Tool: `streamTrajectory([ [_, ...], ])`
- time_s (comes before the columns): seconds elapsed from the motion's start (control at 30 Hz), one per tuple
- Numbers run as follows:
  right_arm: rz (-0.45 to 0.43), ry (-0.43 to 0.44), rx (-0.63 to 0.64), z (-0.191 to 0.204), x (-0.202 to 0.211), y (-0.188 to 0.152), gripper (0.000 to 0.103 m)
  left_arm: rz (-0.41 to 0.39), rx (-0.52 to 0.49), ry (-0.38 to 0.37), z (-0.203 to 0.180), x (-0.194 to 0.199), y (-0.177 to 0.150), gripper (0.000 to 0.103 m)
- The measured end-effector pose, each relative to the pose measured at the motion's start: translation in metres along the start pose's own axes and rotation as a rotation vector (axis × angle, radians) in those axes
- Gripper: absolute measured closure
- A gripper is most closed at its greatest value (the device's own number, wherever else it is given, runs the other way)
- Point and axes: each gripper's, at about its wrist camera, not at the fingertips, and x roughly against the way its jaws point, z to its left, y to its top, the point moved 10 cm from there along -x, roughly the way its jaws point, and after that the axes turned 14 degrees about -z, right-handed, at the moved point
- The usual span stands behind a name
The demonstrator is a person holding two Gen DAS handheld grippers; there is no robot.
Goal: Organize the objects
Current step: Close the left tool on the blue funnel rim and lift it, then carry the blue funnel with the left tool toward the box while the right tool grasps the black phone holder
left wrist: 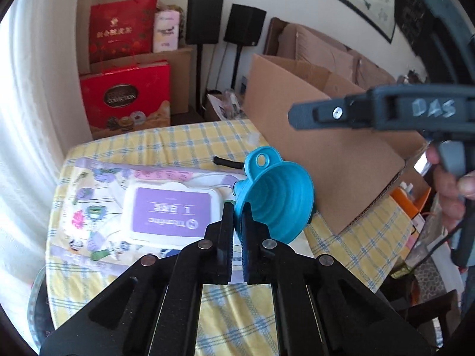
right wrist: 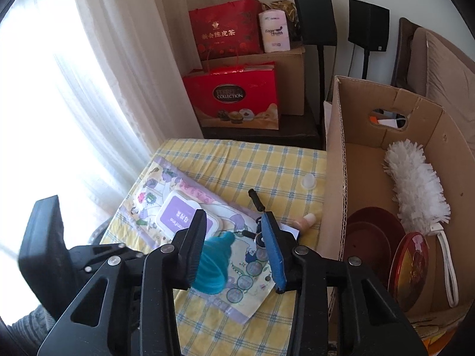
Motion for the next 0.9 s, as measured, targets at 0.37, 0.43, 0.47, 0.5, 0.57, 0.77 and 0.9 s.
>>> streamTrajectory([
  [0.37,0.115,-0.082,0.072,0.0,-0.053,-0.011,0.063,-0.004,0.145,0.093,0.059,0.023,0.007,0.099],
  [0.43,0.14,-0.091,0.077,-0.001,-0.065,-0.013,0.063,0.0,0.161,0.099,0.064,0.027,0.006,0.099],
  [0.47,0.154,-0.097,0.077,-0.002,-0.071,-0.014,0.063,0.003,0.166,0.102,0.067,0.028,0.006,0.099],
  [0.5,0.162,-0.104,0.079,-0.003,-0.076,-0.015,0.063,0.004,0.169,0.106,0.069,0.03,0.005,0.099],
  [0.57,0.184,-0.117,0.083,-0.004,-0.086,-0.016,0.063,0.005,0.173,0.106,0.072,0.031,0.006,0.099],
  [0.77,0.251,-0.136,0.069,-0.009,-0.117,-0.023,0.063,0.008,0.196,0.099,0.078,0.033,0.006,0.099],
  [0.9,0.298,-0.157,0.095,-0.012,-0.133,-0.03,0.063,0.023,0.206,0.102,0.082,0.032,0.005,0.099],
])
